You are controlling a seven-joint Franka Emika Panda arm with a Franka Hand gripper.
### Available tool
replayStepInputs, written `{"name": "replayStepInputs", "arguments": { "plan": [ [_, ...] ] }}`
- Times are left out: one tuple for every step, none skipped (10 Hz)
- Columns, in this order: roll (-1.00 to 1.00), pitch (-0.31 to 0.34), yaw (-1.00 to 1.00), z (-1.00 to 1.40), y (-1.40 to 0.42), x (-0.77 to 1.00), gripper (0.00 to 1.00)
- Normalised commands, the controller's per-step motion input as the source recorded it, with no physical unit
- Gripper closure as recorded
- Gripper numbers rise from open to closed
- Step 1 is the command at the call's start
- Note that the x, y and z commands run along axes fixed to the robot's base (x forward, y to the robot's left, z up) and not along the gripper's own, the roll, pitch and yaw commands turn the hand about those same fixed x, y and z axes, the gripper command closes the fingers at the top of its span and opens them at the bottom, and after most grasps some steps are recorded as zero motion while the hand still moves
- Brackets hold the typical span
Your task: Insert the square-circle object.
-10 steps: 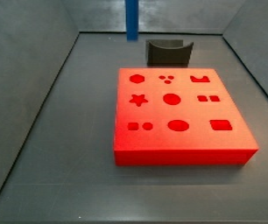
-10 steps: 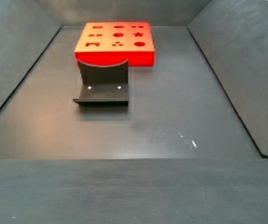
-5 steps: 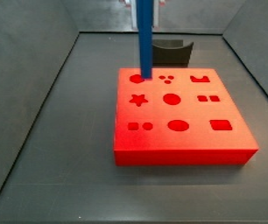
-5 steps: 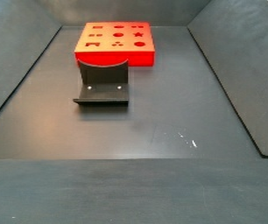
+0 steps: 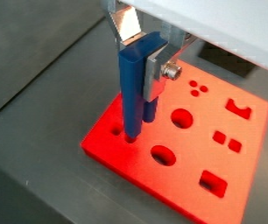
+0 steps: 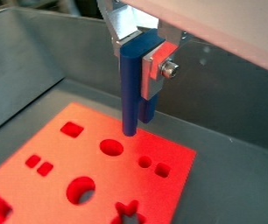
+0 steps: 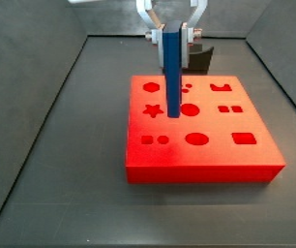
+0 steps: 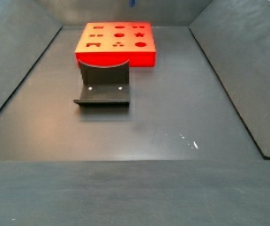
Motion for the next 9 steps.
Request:
{"name": "replayStepInputs", "arguments": {
  "plan": [
    [0.00, -0.029, -1.00, 0.00, 0.00, 0.00, 1.00],
    [0.04, -0.006, -1.00, 0.00, 0.00, 0.00, 1.00],
    [0.10, 0.000, -1.00, 0.00, 0.00, 0.00, 1.00],
    [0.22, 0.000, -0.88, -0.12, 0.00, 0.00, 1.00],
    [0.23, 0.043, -0.89, -0.13, 0.00, -0.01, 1.00],
    [0.24, 0.067, -0.88, -0.17, 0.00, -0.04, 1.00],
    [0.27, 0.126, -0.82, -0.23, 0.00, -0.03, 1.00],
    [0.28, 0.196, -0.76, -0.24, 0.00, -0.07, 1.00],
    [0.30, 0.230, -0.70, -0.08, 0.00, -0.13, 1.00]
  ]
}}
